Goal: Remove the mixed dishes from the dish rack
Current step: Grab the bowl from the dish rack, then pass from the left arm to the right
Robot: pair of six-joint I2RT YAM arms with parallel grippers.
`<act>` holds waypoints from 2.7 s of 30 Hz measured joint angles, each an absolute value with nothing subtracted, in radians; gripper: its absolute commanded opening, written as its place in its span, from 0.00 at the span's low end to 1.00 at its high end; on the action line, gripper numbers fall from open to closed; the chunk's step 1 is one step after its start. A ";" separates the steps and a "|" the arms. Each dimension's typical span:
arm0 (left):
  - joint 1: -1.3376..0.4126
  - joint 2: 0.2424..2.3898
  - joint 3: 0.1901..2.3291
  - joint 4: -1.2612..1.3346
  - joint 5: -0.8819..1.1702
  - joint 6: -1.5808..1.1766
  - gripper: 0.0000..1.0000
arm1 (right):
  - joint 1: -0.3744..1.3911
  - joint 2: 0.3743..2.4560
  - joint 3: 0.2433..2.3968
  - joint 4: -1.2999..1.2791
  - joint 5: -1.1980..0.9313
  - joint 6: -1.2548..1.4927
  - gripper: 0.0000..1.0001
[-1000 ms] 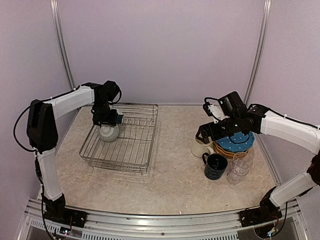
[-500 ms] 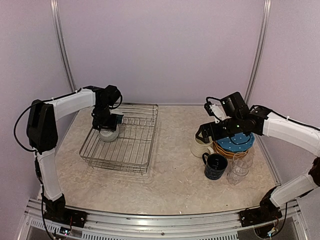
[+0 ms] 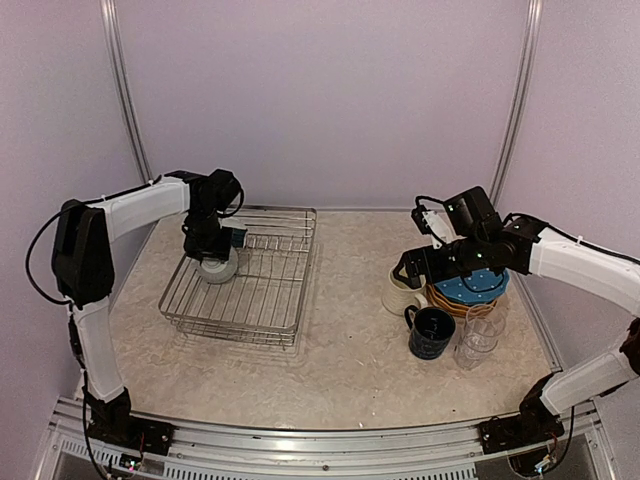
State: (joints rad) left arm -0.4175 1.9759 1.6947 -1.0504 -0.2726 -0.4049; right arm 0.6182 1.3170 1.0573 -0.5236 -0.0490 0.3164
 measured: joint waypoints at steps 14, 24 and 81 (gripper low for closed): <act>-0.416 1.941 1.658 -1.031 -0.250 -0.415 0.32 | 0.618 1.317 1.057 -0.501 -0.075 0.343 0.96; -0.426 1.809 1.563 -1.024 -0.125 -0.457 0.31 | 0.627 1.345 1.031 -0.357 -0.175 0.427 0.96; -0.201 1.348 1.002 -0.414 0.759 -0.795 0.30 | 0.885 2.157 1.554 0.441 -0.474 0.987 0.87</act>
State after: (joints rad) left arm -0.2012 1.3479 1.0019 -0.4141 0.7589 -0.7948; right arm 0.8852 2.1567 1.5543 0.4408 -0.4736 0.9867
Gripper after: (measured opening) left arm 0.475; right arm 0.879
